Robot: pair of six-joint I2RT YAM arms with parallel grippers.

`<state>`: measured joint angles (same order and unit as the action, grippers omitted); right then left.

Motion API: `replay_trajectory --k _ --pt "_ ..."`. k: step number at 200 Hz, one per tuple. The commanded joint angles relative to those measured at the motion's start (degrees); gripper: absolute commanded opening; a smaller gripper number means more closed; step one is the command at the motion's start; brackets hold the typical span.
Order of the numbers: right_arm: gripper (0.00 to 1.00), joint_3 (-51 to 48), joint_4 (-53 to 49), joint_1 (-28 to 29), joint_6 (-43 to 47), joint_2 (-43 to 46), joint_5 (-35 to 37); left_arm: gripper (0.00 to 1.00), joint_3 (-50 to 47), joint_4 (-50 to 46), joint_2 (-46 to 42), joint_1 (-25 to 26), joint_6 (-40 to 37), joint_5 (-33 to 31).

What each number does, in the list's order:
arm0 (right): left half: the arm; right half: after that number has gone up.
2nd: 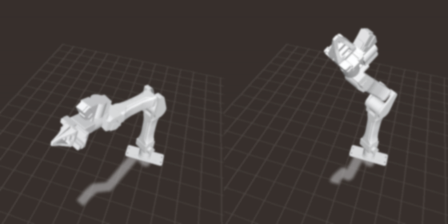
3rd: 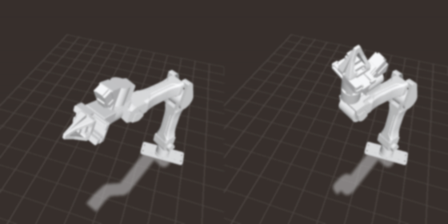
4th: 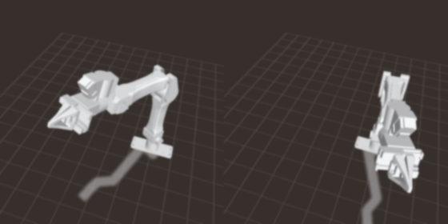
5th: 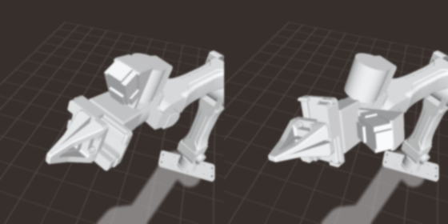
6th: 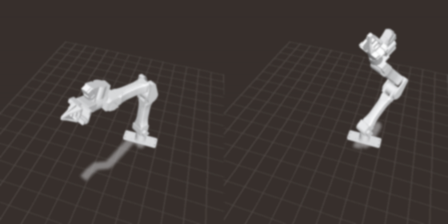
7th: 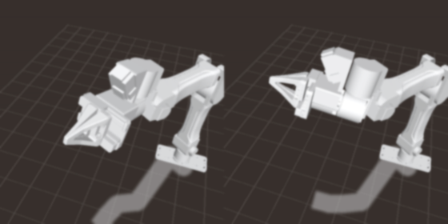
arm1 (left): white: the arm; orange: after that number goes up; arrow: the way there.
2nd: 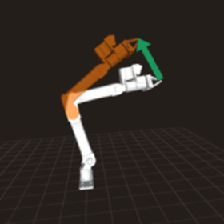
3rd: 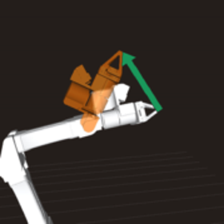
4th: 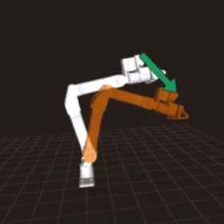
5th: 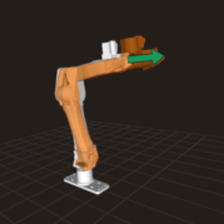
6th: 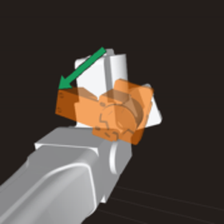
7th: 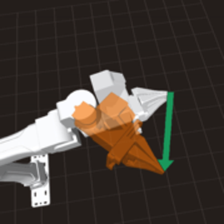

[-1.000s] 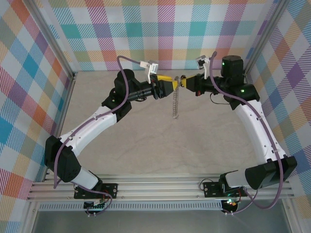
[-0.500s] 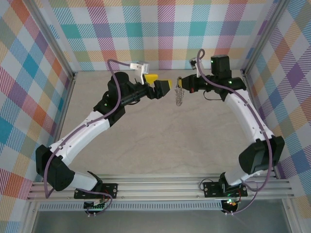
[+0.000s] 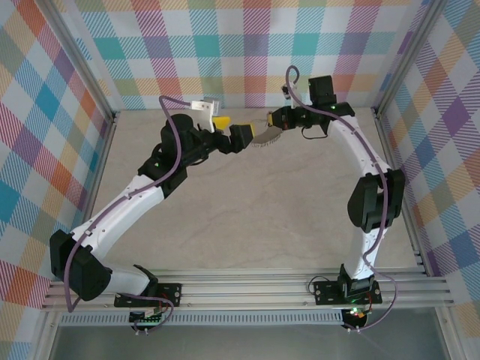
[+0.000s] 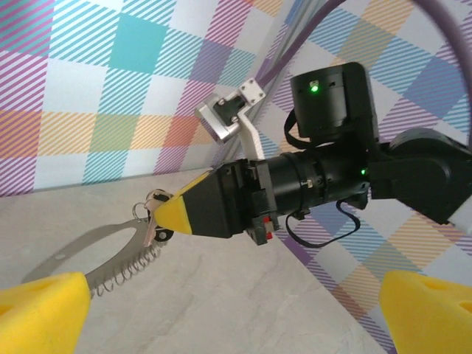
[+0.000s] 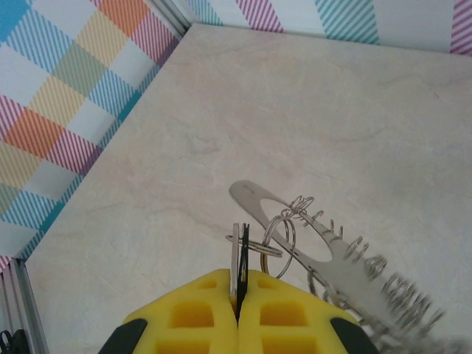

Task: Put the keys on the keyring

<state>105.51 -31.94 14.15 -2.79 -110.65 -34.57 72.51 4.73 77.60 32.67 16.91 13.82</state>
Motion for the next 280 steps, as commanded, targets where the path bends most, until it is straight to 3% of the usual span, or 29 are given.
replay_trajectory --k 1,97,194,211,223,242,247,280 --pt "0.0 -4.6 6.1 -0.4 -3.3 -1.1 -2.5 1.0 -0.4 -0.6 -1.4 -0.8 -0.9 -0.5" --pt "0.0 -41.2 27.8 3.2 -16.4 8.5 -1.7 1.0 -4.1 -3.9 -5.7 -0.8 3.7 1.3" --pt "0.0 -52.9 29.6 7.7 -17.4 11.9 -2.7 1.0 -6.9 -6.7 -8.2 -0.7 6.8 0.3" --pt "0.15 -56.5 28.5 9.1 -17.3 14.7 -4.1 1.0 -6.9 -7.5 -8.6 -0.7 6.8 0.2" --pt "0.38 -59.5 27.6 9.7 -17.1 17.8 -5.3 1.0 -6.8 -8.3 -8.9 -0.7 6.7 0.1" --pt "0.63 -64.1 26.3 9.2 -18.2 24.6 -3.7 1.0 -6.5 -9.9 -9.3 -0.7 6.0 -0.3" --pt "0.75 -64.7 26.1 8.8 -18.5 26.5 -3.5 1.0 -6.4 -10.5 -9.4 -0.7 5.6 -0.6" --pt "1.0 -61.5 19.8 6.0 -18.5 36.4 0.6 1.0 -6.6 -13.6 -10.5 -0.7 4.0 -4.3"
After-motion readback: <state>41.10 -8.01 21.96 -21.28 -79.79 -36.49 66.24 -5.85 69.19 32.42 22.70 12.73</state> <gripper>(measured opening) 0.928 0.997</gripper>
